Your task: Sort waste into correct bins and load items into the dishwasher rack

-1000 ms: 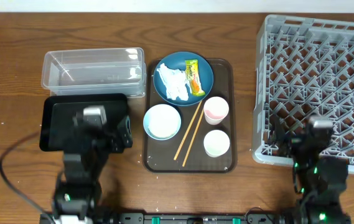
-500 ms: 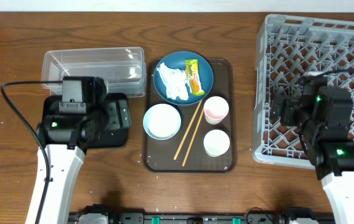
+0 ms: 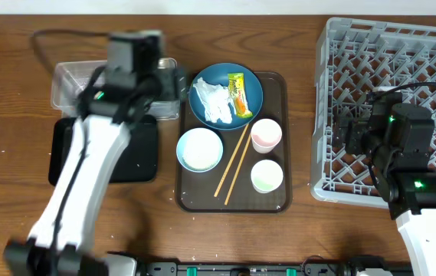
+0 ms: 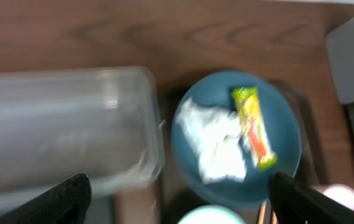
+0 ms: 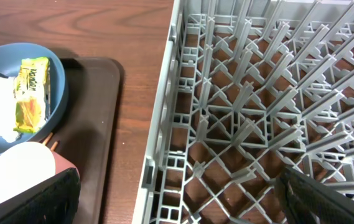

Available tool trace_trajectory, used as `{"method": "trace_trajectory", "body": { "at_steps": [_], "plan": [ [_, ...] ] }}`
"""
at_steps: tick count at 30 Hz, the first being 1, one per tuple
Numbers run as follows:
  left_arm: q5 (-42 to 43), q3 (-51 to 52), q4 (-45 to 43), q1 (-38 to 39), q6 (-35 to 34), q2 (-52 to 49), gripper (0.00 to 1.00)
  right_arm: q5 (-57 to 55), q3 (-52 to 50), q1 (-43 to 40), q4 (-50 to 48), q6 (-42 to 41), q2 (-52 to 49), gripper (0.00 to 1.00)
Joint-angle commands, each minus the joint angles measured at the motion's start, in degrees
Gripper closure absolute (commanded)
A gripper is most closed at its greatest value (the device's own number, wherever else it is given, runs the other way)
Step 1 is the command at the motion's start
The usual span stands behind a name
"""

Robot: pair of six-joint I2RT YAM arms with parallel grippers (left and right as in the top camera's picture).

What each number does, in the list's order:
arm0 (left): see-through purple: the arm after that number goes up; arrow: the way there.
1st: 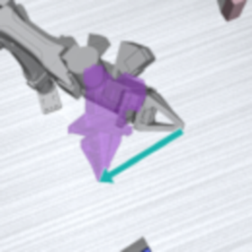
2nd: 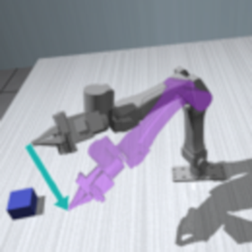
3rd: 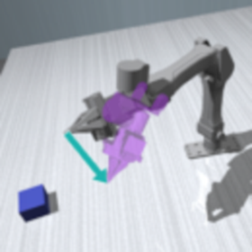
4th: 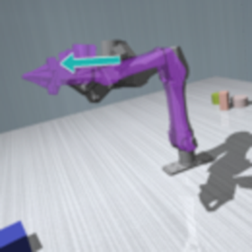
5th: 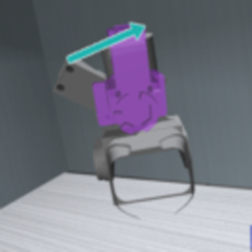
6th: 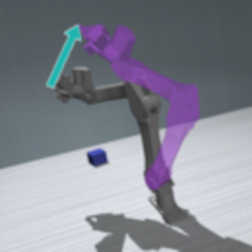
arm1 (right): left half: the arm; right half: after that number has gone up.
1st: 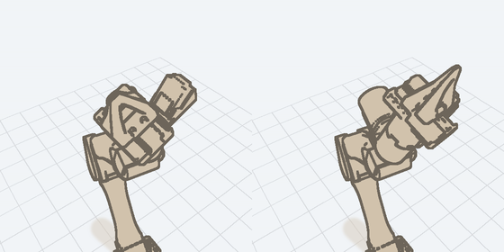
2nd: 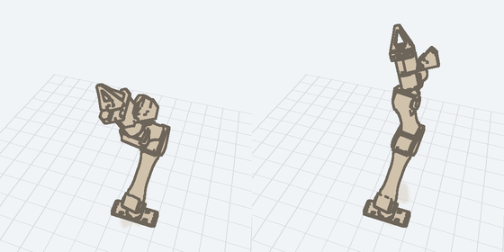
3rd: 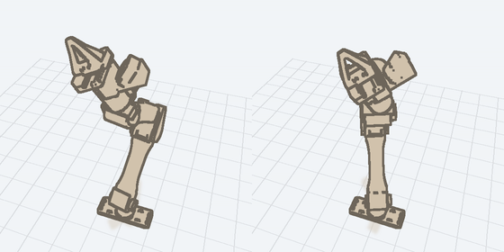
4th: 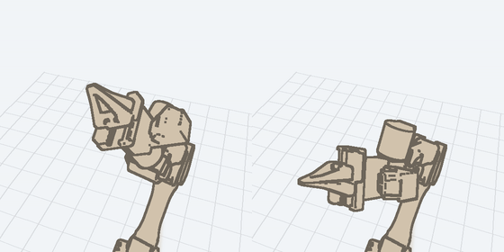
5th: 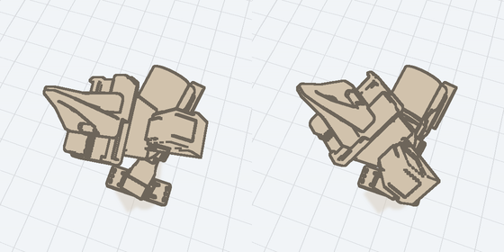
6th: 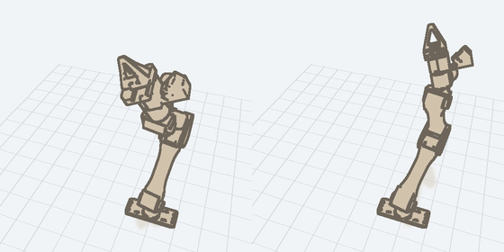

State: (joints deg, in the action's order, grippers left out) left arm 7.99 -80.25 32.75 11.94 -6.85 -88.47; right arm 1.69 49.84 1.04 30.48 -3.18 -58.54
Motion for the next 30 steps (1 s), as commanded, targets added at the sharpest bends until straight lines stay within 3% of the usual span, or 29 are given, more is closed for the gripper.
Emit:
{"method": "trace_trajectory", "body": {
  "at_steps": [1,12,19,22,27,30],
  "plan": [
    [-1.42,-2.12,-4.26,2.62,1.25,-7.19,0.07,-0.17,1.27,0.44,0.00,0.66,0.09,0.01],
    [-0.98,-2.12,-18.93,9.25,0.39,-27.04,0.07,-0.15,1.27,0.44,0.22,0.63,0.09,0.01],
    [-0.98,-2.12,-21.57,12.17,0.39,-33.16,0.07,-0.15,1.27,0.44,0.20,0.46,0.09,0.01],
    [-0.98,-2.12,-21.51,12.48,0.39,-33.99,0.18,-0.15,1.27,0.44,0.22,0.46,0.09,0.01],
    [-0.96,-2.08,-21.22,12.48,0.37,-34.01,0.64,-0.17,1.27,0.44,0.17,0.46,0.09,0.01],
    [-0.98,-2.08,-20.46,12.46,0.37,-33.40,0.81,-0.17,1.27,0.44,0.20,0.48,0.09,0.01]
  ]
}}
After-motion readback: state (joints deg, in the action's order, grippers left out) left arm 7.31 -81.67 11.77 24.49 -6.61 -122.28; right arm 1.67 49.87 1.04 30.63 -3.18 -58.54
